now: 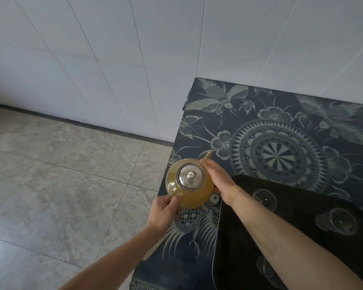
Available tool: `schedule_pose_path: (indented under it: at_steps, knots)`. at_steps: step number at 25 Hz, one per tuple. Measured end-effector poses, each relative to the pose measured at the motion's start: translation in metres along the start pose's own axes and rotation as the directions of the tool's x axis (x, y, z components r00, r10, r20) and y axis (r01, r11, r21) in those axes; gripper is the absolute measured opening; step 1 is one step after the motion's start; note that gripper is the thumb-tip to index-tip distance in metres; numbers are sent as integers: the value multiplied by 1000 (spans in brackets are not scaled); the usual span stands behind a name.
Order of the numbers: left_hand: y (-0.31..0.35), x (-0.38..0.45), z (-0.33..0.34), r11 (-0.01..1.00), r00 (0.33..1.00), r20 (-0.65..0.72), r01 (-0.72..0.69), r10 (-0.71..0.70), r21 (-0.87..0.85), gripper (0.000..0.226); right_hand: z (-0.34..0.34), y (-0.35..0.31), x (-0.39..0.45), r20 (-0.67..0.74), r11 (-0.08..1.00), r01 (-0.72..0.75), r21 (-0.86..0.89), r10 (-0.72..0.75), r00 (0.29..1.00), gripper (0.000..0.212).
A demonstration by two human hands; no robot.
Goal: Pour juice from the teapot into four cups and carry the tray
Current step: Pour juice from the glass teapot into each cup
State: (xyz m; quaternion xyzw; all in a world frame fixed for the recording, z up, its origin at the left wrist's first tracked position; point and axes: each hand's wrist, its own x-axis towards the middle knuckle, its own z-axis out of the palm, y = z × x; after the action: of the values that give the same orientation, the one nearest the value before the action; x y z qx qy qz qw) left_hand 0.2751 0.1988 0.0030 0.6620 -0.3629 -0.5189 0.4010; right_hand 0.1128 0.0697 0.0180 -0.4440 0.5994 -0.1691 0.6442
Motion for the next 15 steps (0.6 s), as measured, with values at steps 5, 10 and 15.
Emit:
schedule_pose_path:
  at_steps: [5, 10, 15]
  knots:
    - [24, 0, -1, 999, 995, 95, -19, 16, 28, 49, -13, 2, -33, 30, 988, 39, 148, -44, 999, 90]
    - [53, -4, 2, 993, 977, 209, -64, 42, 99, 47, -24, 16, -62, -10, 967, 50, 250, -49, 999, 86]
    - [71, -8, 8, 983, 963, 265, -96, 52, 156, 50, -27, 31, -87, -79, 932, 94, 351, -71, 994, 96]
